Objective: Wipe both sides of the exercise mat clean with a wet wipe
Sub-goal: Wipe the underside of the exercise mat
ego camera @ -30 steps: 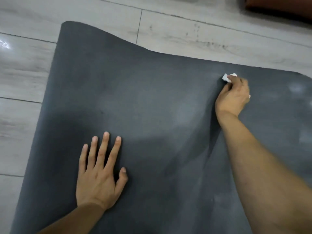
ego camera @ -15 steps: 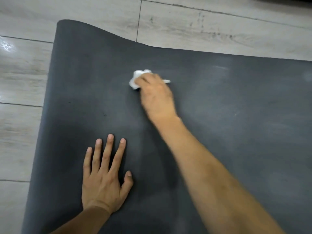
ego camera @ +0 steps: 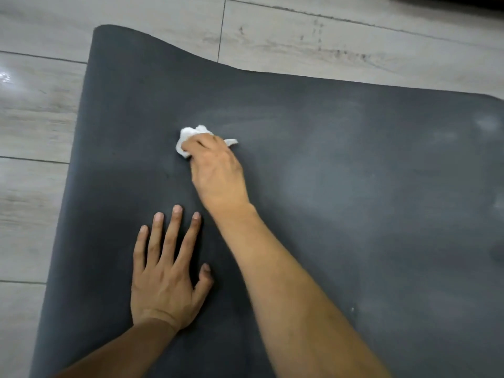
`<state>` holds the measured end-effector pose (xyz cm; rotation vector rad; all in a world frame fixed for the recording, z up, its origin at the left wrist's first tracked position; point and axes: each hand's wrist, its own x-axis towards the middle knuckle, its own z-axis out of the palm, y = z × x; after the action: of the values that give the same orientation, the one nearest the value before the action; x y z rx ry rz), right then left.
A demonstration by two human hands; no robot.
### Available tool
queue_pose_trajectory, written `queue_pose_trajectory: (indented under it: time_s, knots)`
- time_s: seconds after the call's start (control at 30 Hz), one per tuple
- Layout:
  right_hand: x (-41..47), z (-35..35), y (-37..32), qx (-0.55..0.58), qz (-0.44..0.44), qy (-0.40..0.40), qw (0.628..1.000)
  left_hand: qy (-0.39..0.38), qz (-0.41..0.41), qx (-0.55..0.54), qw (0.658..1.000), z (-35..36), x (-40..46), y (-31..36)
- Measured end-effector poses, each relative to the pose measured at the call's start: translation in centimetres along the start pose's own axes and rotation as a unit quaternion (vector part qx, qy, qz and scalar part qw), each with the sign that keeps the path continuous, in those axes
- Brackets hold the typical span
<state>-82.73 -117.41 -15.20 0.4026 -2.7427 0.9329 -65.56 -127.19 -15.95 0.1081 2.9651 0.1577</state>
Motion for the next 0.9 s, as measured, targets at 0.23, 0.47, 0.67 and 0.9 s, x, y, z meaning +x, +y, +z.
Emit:
queue_pose_trajectory:
  time_s: [0.23,0.47,0.67,0.9]
  knots:
    - [-4.4,-13.0,14.8,-0.128,0.282,0.124,0.943,0.012,-0.004,-0.004,1.0,-0.1,0.2,0.2]
    - [-1.7,-1.1,-0.6,0.011,0.109,0.047,0.993,0.025,0.003,-0.006,1.0,0.2,0.1,-0.1]
    - [-4.0,-4.9,5.0,-0.036,0.05,0.062,0.996,0.028,-0.005,-0.005,1.0,0.0,0.1,0.0]
    - [-6.6,-11.1,10.6,-0.058,0.333,0.176,0.925,0.033,-0.007,-0.007,0.999,0.1,0.1,0.2]
